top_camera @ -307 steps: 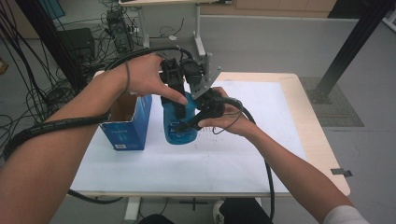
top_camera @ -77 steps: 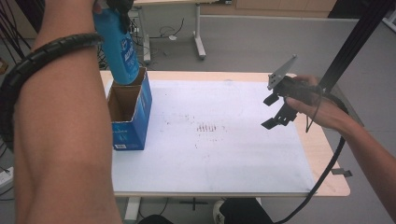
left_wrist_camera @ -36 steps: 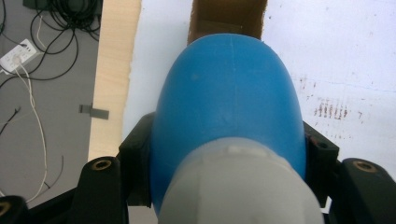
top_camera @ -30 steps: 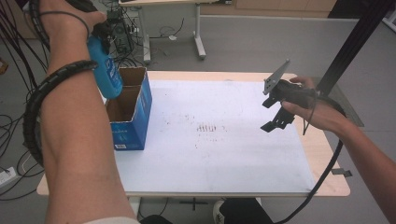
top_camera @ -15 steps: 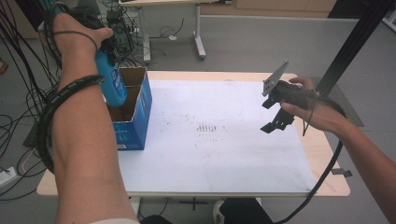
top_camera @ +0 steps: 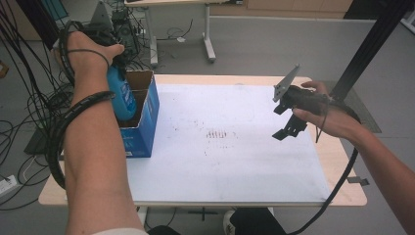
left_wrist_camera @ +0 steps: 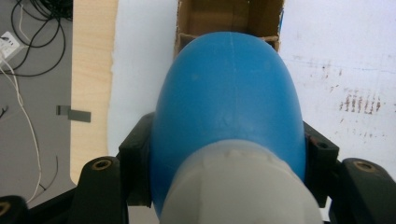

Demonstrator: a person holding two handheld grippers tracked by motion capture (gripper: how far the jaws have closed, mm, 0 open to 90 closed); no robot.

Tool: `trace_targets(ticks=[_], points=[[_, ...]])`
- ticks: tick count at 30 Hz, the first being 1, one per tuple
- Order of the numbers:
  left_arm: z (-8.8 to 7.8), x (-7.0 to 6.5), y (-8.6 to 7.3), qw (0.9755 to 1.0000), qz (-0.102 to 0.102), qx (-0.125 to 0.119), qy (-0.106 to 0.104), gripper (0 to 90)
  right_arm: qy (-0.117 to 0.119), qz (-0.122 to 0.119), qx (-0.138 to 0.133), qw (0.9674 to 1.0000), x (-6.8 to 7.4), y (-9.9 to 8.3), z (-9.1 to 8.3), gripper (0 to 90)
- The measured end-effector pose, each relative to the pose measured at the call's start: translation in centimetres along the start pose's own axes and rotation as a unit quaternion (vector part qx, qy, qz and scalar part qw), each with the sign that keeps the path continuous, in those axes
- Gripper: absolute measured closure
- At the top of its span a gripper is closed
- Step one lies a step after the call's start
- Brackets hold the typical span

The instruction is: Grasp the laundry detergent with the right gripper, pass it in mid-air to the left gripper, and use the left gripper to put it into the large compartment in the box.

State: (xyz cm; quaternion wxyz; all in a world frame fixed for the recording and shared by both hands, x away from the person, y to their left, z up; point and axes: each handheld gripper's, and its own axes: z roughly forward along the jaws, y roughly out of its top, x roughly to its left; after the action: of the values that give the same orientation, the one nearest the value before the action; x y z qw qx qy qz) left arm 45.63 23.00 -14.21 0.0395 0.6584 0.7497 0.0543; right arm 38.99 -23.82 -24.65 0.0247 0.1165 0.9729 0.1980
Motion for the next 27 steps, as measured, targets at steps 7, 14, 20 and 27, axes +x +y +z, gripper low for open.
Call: trace_targets(ticks=[7,14,20,27], points=[[1.4,-0.1,-0.2,1.0000,0.004,0.005,0.000,37.6,0.000,-0.001,0.002,1.0000,0.1,0.0,0.1,6.7],[2.8,-0.3,-0.4,0.9998,0.015,0.008,0.005,37.6,-0.003,-0.002,0.005,1.0000,0.2,0.1,0.2,6.7],[4.1,-0.4,-0.5,0.9998,0.019,0.009,0.007,37.6,-0.004,-0.002,0.007,1.0000,0.2,0.1,0.3,6.7],[5.9,-0.5,-0.7,0.9996,0.025,0.011,0.008,37.6,-0.003,-0.002,0.011,0.9999,0.1,0.1,0.6,6.7]])
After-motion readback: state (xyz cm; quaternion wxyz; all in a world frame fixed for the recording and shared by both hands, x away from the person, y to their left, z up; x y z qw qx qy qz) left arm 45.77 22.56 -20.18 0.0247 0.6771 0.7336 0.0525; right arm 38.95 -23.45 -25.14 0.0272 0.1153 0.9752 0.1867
